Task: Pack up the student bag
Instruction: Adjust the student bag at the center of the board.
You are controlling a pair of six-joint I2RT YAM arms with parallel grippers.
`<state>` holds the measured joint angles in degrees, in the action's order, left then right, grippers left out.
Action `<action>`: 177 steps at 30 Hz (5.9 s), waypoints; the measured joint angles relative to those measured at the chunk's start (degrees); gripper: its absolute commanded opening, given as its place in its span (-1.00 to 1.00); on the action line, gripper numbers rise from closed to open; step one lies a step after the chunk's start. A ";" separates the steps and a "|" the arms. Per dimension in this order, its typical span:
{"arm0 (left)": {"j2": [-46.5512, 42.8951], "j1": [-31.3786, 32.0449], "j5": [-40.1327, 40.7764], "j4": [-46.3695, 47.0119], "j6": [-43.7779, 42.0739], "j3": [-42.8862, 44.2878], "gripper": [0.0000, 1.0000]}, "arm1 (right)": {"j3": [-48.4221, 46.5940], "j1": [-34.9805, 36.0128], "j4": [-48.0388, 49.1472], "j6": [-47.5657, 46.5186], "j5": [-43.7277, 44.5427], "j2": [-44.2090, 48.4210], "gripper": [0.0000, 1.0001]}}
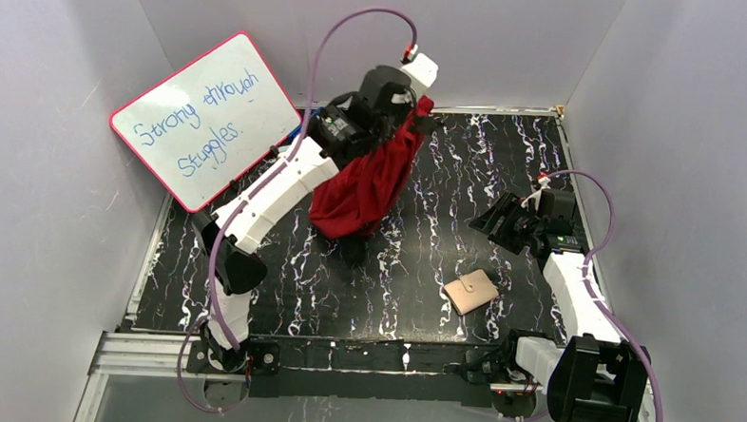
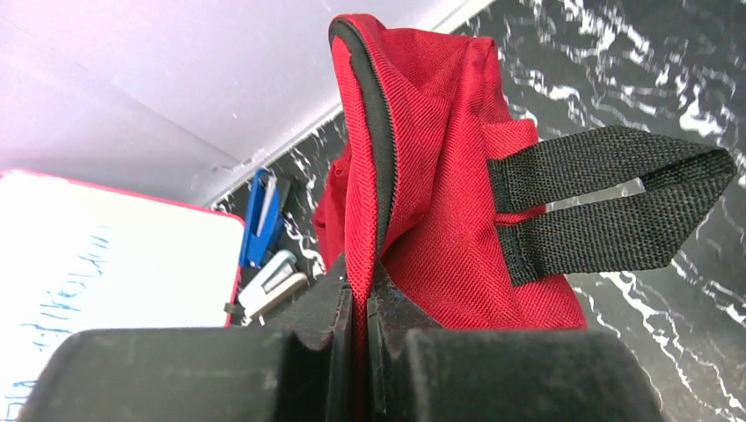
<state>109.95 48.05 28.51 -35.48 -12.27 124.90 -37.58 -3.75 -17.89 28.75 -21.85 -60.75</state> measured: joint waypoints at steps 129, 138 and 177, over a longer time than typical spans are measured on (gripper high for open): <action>-23.52 -19.56 -19.82 18.36 10.75 -31.12 0.53 | -10.62 56.74 20.17 -5.05 41.68 -3.17 -1.00; -29.07 -19.61 -18.45 19.80 13.94 -39.78 0.58 | -8.09 47.34 19.74 0.31 42.95 -9.03 -1.00; -38.40 -19.82 -12.48 18.05 35.01 -70.49 0.76 | -13.73 33.38 14.19 11.82 20.87 -19.06 0.23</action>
<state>71.55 28.23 16.03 -17.43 22.74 54.41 -51.31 29.63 -3.70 40.58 -0.97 -79.81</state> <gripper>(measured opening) 0.876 0.613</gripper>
